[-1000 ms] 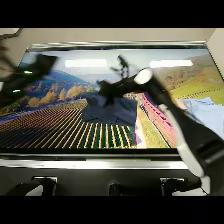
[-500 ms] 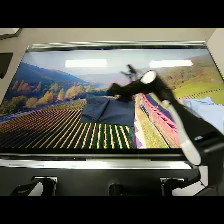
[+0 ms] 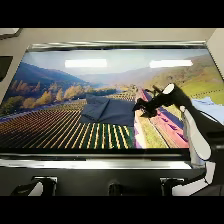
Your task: Fold the shirts.
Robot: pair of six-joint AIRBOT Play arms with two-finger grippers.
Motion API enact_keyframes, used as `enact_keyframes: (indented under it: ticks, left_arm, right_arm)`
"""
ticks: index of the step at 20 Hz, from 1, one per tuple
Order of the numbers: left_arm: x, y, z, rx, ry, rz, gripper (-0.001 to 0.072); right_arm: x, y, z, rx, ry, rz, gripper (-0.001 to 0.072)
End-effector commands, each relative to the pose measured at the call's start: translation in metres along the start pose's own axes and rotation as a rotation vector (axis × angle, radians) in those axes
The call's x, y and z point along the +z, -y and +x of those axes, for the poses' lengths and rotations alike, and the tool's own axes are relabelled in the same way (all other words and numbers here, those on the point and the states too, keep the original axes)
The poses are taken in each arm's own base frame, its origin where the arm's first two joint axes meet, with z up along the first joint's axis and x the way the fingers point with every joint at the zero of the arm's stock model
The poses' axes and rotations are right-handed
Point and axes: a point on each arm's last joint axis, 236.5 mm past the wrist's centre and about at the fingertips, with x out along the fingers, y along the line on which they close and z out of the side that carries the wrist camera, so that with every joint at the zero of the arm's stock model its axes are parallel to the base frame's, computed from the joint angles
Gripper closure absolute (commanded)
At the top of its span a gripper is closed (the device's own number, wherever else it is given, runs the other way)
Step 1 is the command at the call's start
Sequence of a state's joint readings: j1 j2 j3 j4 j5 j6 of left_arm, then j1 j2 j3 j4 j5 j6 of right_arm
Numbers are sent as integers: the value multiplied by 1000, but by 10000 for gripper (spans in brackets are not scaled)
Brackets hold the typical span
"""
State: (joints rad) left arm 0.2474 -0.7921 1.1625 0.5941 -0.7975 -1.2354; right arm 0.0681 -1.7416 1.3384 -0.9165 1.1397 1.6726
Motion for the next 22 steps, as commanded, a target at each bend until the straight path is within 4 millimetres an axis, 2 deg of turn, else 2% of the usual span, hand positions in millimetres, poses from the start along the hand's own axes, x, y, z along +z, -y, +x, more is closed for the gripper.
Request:
enact_keyframes:
  ticks: [1,2,3,4,5,6,7,9,10,11,12,13,15,16,19,22]
  left_arm:
    - [1,0,0,2,2,-5,683]
    - [1,0,0,2,2,-5,683]
    - [0,0,0,2,2,-5,682]
    - [1,0,0,2,2,-4,682]
    - [0,-1,0,2,1,-4,683]
    - [0,-1,0,2,1,-1,682]
    - [0,-1,0,3,1,-1,682]
    - [-1,-2,1,4,-3,24,682]
    - [-1,-3,2,5,-4,33,682]
    - [-1,-4,3,6,-5,31,682]
    - [-2,-6,4,8,-7,28,682]
    - [-3,-7,6,10,-11,26,682]
    - [-3,-8,7,11,-13,24,681]
    - [-3,-8,6,10,-13,24,681]
    - [-4,-8,6,9,-15,24,681]
    - [-4,-8,6,9,-15,35,681]
  right_arm:
    - [-6,-31,33,146,-18,42,95]
    - [-9,-37,37,164,-32,43,192]
    - [-12,-39,38,173,-42,44,460]
    - [-12,-43,32,181,-50,25,659]
    - [-10,-51,18,199,-40,-36,663]
    - [-2,-61,-6,218,-7,-94,665]
    - [9,-75,-43,240,49,-140,666]
    - [28,-97,-134,282,180,-154,667]
    - [33,-98,-184,273,252,-150,666]
    - [36,-91,-229,239,323,-135,666]
    - [38,-77,-273,190,403,-105,666]
    - [37,-60,-308,140,465,-76,666]
    - [33,-16,-367,55,564,31,666]
    - [31,3,-388,38,597,82,666]
    - [31,61,-431,36,691,261,666]
    - [25,103,-459,35,756,384,665]
